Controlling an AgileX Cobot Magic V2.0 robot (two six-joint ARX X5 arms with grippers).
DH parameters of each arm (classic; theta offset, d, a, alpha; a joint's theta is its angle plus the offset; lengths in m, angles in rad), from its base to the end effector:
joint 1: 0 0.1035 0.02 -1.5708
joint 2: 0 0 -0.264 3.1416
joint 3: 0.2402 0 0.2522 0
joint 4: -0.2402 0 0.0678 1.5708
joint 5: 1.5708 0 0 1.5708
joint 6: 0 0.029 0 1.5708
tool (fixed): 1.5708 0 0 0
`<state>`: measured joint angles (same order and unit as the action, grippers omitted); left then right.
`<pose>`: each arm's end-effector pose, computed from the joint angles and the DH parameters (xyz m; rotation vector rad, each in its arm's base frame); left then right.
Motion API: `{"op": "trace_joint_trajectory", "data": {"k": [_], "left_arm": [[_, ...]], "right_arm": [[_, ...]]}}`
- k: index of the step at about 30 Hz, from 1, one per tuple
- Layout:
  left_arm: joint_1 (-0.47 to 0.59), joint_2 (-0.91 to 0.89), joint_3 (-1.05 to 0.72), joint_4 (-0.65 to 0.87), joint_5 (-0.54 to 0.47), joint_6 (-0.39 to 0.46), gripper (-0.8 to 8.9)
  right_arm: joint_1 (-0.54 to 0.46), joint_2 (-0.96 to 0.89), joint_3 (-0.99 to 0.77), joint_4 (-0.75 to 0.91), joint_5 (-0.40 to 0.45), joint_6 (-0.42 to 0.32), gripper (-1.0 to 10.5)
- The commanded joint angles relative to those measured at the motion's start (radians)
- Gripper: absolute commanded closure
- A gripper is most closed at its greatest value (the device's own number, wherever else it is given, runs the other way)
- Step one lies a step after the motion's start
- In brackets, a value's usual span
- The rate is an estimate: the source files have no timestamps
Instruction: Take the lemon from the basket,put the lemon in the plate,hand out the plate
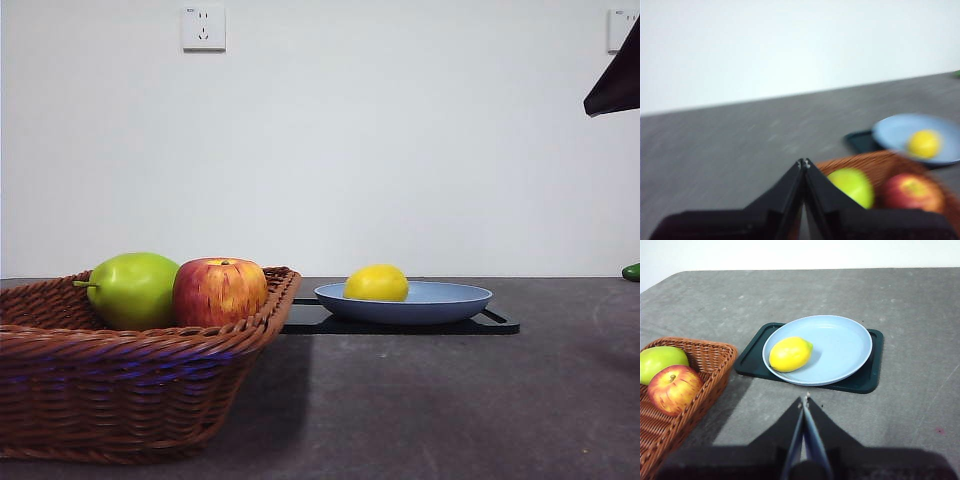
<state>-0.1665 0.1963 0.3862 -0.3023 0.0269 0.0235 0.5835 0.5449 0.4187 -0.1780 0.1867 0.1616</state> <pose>0.0852 -0.0151 0.2493 0.0313 0.1100 -0.1945 0.1170 0.0708 0.2402 0.0434 0.3145 0.3693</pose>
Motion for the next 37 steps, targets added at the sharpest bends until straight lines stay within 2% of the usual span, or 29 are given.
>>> {"op": "trace_joint_trajectory", "data": {"k": [1, 7, 13, 20, 22, 37], "left_arm": [[0.059, -0.043, -0.077, 0.033, -0.006, 0.01, 8.05], [0.142, -0.136, -0.267, 0.161, 0.002, 0.0, 8.05], [0.178, -0.195, -0.36, 0.175, 0.001, -0.006, 8.05], [0.199, -0.195, -0.369, 0.126, 0.005, -0.006, 8.05], [0.2, -0.195, -0.369, 0.087, 0.01, -0.035, 8.05], [0.2, -0.195, -0.369, 0.111, 0.004, -0.05, 8.05]], "right_arm": [[0.006, 0.004, 0.014, 0.014, 0.003, 0.009, 9.4], [0.006, 0.004, 0.014, 0.014, 0.003, 0.009, 9.4], [0.006, 0.004, 0.014, 0.014, 0.003, 0.009, 9.4], [0.006, 0.003, 0.014, 0.014, 0.003, 0.009, 9.4], [0.006, 0.004, 0.014, 0.014, 0.003, 0.009, 9.4], [0.006, 0.004, 0.014, 0.014, 0.003, 0.009, 9.4]]}}
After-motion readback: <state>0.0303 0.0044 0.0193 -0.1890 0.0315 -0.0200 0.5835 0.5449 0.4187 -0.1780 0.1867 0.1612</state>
